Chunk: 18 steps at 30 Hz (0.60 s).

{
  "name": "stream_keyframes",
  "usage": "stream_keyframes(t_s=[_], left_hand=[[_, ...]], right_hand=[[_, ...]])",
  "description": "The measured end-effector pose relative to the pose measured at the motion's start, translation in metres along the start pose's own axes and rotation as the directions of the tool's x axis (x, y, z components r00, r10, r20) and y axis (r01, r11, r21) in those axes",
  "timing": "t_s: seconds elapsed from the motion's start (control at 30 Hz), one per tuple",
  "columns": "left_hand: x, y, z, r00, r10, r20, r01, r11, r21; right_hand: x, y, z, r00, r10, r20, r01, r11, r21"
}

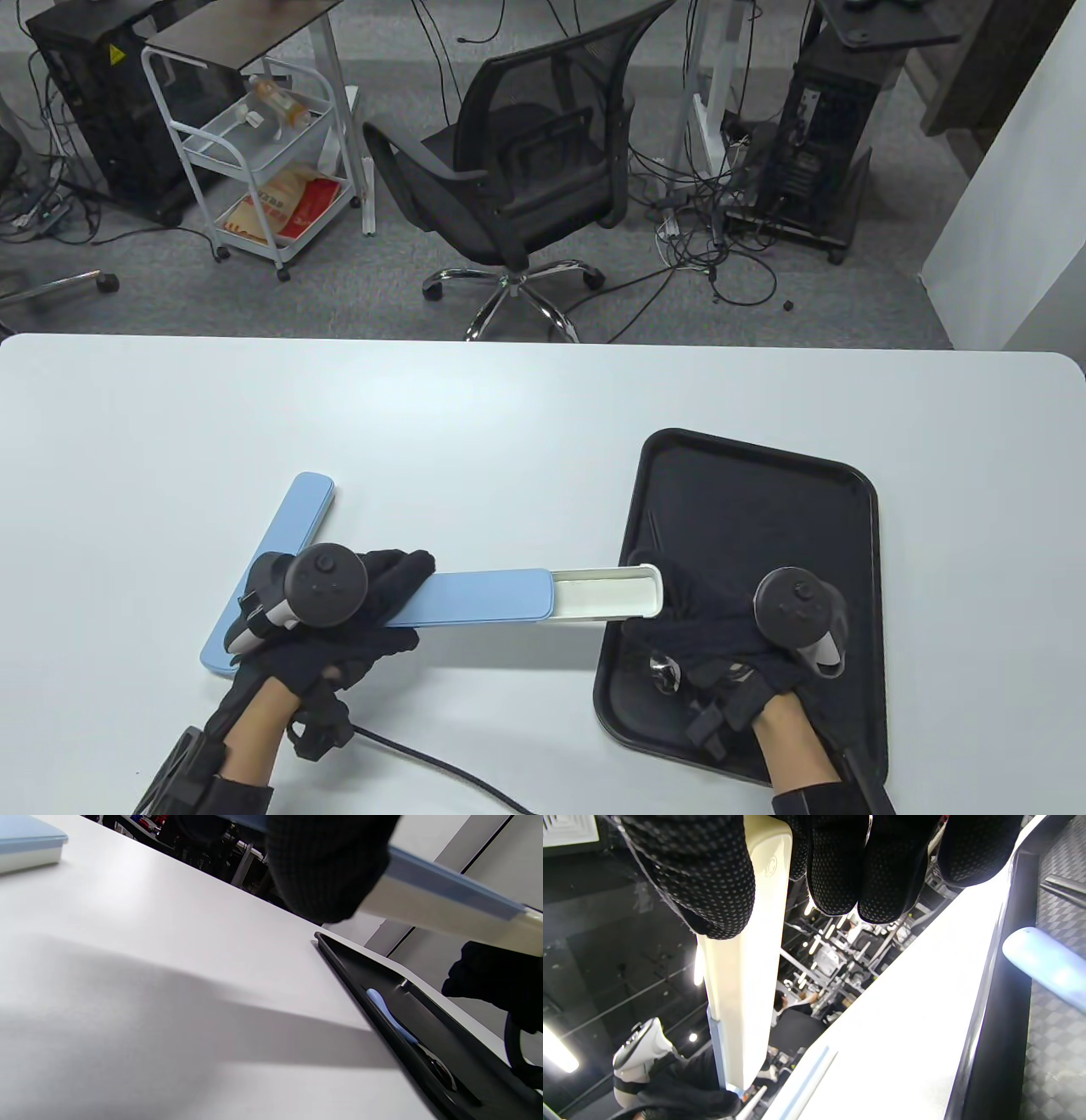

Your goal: Slide to open lunch boxes and place utensils

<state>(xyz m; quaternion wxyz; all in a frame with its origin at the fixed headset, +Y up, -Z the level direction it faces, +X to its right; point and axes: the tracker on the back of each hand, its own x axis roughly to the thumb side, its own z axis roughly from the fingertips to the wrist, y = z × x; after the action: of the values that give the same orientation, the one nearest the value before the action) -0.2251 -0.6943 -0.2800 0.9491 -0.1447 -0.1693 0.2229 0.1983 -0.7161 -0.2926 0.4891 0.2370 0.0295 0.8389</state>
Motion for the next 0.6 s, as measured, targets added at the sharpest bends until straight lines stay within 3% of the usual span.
stream_keyframes(t_s=[0.37,0.6], left_hand=[[-0.021,0.010,0.006,0.998,0.049,-0.040,-0.048,0.999,0.007],[-0.016,0.013,0.008,0.999,0.025,-0.026,-0.024,0.999,0.024]], right_hand=[[-0.018,-0.025,0.009,0.986,-0.154,-0.062,0.152,0.988,-0.027],[-0.025,-0.030,0.012,0.979,-0.186,-0.081,0.182,0.982,-0.054]])
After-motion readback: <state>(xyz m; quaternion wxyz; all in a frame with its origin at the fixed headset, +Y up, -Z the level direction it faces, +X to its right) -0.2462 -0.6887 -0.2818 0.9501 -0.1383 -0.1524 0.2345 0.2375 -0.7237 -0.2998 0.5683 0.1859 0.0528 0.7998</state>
